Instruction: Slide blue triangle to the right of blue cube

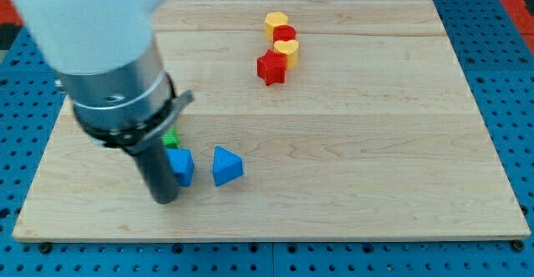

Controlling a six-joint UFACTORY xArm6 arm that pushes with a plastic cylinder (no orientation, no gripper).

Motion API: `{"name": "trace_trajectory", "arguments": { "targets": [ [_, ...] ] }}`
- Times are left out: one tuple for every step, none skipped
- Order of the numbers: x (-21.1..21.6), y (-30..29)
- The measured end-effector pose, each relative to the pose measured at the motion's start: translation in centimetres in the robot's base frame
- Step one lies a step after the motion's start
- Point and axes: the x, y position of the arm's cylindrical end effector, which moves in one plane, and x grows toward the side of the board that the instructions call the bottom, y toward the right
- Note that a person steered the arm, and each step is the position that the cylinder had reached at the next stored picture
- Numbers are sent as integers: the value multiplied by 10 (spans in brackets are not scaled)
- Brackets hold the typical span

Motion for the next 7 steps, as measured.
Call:
{"name": "trace_trajectory", "arguments": {
  "targets": [
    [2, -15],
    [27, 1],
    [39, 71],
    [9, 140],
    [-36, 169],
    [-57, 144],
    [-54, 115]
  ]
}}
